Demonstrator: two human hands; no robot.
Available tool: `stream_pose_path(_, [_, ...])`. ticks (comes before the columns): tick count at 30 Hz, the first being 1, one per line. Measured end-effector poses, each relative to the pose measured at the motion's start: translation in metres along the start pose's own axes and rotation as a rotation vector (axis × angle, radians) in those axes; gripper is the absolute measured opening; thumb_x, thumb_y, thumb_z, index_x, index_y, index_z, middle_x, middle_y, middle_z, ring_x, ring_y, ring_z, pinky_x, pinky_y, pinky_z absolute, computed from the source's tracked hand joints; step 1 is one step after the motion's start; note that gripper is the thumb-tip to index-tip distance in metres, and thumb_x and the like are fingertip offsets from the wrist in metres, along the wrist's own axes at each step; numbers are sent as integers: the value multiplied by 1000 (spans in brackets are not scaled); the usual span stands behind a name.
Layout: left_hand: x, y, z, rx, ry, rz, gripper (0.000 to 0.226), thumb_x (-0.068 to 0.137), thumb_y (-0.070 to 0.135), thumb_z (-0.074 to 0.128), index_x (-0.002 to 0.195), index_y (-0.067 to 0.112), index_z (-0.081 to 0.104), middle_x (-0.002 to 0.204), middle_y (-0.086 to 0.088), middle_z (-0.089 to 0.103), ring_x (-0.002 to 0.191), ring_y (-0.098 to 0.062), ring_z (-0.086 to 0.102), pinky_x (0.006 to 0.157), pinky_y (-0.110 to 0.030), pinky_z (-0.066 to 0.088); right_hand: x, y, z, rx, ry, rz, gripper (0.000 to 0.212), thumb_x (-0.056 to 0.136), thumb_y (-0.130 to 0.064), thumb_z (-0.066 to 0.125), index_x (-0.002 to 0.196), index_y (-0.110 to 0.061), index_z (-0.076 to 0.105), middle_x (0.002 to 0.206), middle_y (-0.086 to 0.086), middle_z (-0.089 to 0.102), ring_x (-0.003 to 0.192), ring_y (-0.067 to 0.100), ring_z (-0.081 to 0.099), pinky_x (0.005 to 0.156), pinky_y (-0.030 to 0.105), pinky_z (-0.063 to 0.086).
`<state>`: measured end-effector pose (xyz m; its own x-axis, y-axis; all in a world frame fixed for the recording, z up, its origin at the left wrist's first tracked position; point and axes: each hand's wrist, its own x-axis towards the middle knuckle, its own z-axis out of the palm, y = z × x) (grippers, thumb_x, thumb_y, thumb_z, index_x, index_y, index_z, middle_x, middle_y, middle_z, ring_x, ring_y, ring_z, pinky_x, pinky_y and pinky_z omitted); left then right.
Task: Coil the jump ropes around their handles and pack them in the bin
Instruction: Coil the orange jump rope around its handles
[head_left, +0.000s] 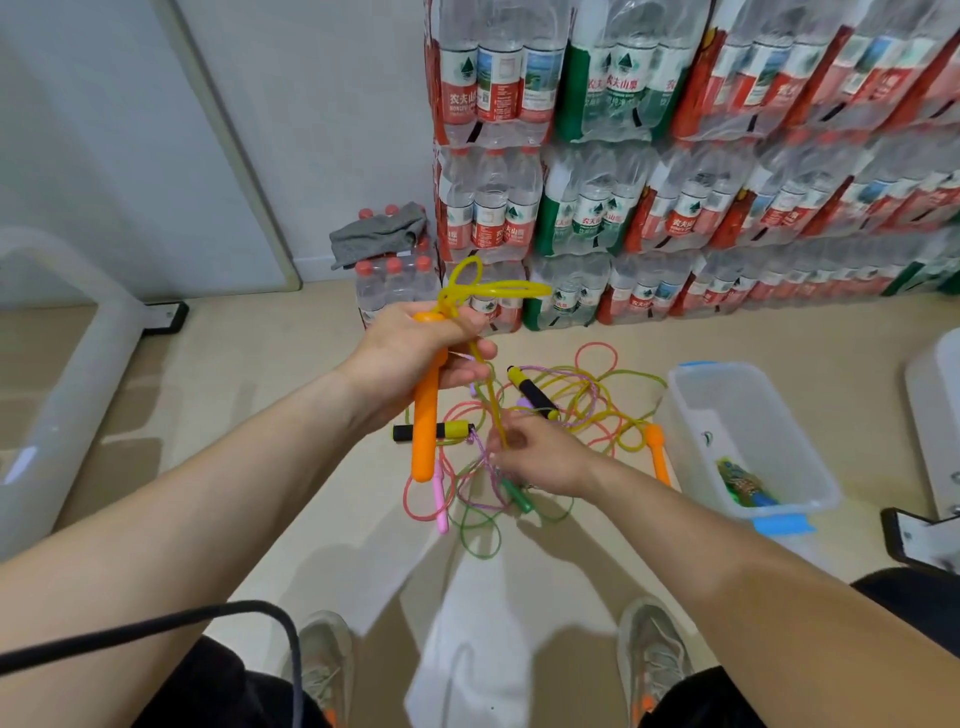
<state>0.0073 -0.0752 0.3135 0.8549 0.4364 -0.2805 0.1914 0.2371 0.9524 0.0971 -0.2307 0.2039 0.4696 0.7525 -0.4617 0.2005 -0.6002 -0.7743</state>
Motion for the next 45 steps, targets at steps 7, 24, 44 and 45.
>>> stream_pose_path(7, [16, -7, -23, 165, 219, 178, 20, 89, 3, 71, 105, 10, 63, 86, -10, 74, 76, -22, 74, 73, -29, 61, -3, -4, -12, 84, 138, 104, 28, 101, -18, 55, 73, -15, 55, 79, 10, 70, 61, 23, 63, 67, 45, 54])
stream_pose_path(24, [17, -70, -8, 827, -44, 247, 38, 74, 32, 85, 104, 26, 63, 90, 4, 70, 82, -21, 68, 67, -47, 58, -21, -80, -59, 978, 199, -46, 23, 106, -12, 48, 88, -5, 60, 65, 0, 67, 57, 13, 69, 43, 16, 45])
stream_pose_path(44, [9, 10, -10, -233, 159, 69, 3, 98, 10, 60, 95, 10, 60, 76, -7, 71, 71, -20, 74, 56, -19, 58, 4, -19, -9, -233, 209, -160, 32, 99, -36, 59, 78, -12, 64, 80, -21, 48, 65, 15, 59, 64, 30, 44])
stream_pose_path(45, [11, 9, -15, -224, 202, 99, 4, 98, 9, 60, 94, 11, 59, 76, -7, 71, 70, -20, 74, 58, -20, 59, 5, -19, -12, -246, 229, -155, 31, 100, -34, 57, 78, -13, 62, 73, -18, 53, 66, 19, 58, 64, 33, 44])
